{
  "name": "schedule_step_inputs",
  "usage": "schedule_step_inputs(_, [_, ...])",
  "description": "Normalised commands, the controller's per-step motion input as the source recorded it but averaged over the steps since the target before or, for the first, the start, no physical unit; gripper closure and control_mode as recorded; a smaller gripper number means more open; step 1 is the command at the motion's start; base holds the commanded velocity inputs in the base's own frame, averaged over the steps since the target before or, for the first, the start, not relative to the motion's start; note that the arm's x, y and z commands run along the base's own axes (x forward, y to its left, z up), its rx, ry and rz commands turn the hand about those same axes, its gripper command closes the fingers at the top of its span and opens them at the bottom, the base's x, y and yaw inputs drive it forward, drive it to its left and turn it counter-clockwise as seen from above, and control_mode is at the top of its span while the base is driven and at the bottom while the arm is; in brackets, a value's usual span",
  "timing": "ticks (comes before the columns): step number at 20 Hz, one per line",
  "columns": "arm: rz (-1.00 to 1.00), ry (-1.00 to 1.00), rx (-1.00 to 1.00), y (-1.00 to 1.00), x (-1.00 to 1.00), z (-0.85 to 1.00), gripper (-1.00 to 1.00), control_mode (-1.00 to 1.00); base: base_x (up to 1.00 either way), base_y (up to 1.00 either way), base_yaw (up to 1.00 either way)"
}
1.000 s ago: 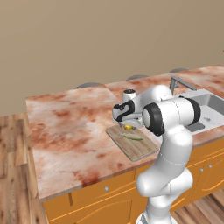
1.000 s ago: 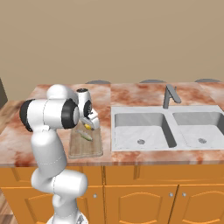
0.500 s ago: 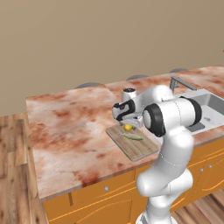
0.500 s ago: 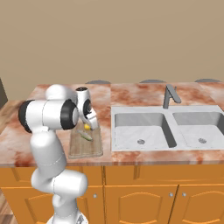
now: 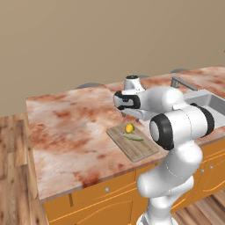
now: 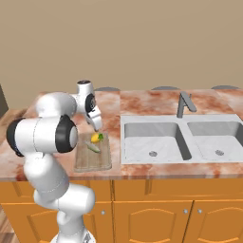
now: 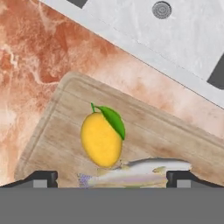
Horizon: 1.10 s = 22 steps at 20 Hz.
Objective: Retrieve a lemon from the fridge and place it on the cutting board with the fish.
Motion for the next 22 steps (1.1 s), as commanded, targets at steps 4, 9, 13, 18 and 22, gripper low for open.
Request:
schedule_step_inputs(4, [-0.02, 0.00, 0.01, 0.00, -0.42, 0.94, -1.00, -1.00, 0.00, 0.00, 0.00])
schedule_step_inputs(9, [0.08, 0.01, 0.09, -0.04, -0.65, 0.58, -1.00, -1.00, 0.00, 0.00, 0.00])
schedule_step_inputs(13, [0.24, -0.12, 0.13, -0.25, -0.99, 0.21, -1.00, -1.00, 0.00, 0.00, 0.00])
schedule_step_inputs(18, [0.29, -0.13, 0.08, -0.10, -0.94, 0.07, -1.00, -1.00, 0.00, 0.00, 0.00])
schedule_step_inputs(22, [0.28, -0.06, -0.03, 0.01, -0.99, 0.16, -1.00, -1.00, 0.00, 0.00, 0.00])
